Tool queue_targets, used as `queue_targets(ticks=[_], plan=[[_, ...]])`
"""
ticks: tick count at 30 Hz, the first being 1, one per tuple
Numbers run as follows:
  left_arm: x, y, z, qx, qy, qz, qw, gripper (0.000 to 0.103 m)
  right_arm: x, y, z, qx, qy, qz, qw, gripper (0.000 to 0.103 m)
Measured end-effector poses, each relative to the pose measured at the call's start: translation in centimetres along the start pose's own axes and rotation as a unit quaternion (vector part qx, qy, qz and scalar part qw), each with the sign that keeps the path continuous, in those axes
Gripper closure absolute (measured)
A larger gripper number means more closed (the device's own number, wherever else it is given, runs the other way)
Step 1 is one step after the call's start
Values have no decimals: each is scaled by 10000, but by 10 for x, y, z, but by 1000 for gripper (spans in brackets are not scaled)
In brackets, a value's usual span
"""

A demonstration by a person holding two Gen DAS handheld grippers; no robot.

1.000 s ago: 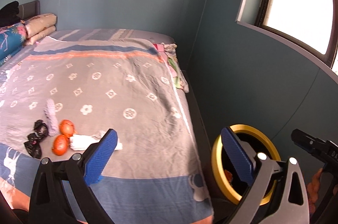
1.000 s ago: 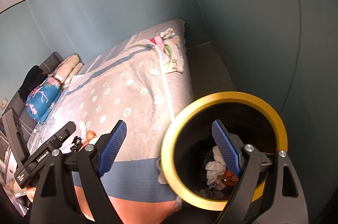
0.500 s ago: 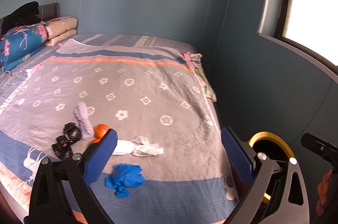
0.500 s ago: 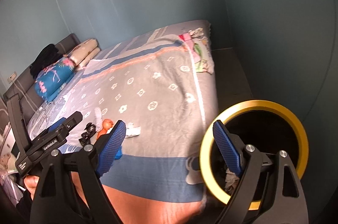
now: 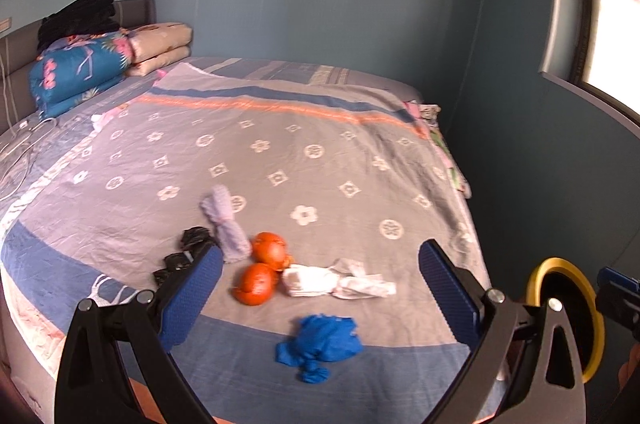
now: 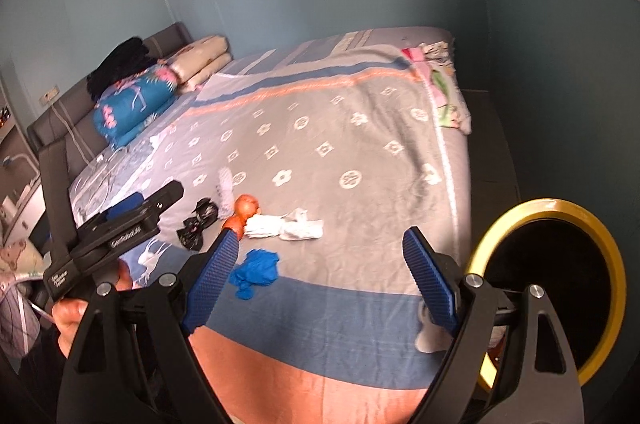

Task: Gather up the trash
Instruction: 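Move both open tools back over the remaining trash on the bed, then grasp the second black plastic bag with the left tool while the right tool grasps the blue glove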

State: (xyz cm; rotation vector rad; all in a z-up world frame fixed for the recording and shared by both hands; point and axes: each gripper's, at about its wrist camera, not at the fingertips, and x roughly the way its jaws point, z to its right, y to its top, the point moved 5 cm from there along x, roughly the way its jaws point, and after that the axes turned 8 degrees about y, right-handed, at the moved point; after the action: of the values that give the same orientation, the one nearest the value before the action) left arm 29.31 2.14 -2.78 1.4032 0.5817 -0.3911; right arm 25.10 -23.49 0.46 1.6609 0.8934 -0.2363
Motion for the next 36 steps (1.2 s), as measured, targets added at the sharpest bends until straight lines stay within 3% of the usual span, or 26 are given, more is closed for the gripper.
queue_targets(ticks=[19,36], plan=[[79,-18,-91,-500,676,-564,9949,8,116,-28,-70,-528,305,-962,9935,22],[163,-44,-156,-690,1500,-1138,9797,8,236,-75,-81,-862,47,-1931,9774,22]])
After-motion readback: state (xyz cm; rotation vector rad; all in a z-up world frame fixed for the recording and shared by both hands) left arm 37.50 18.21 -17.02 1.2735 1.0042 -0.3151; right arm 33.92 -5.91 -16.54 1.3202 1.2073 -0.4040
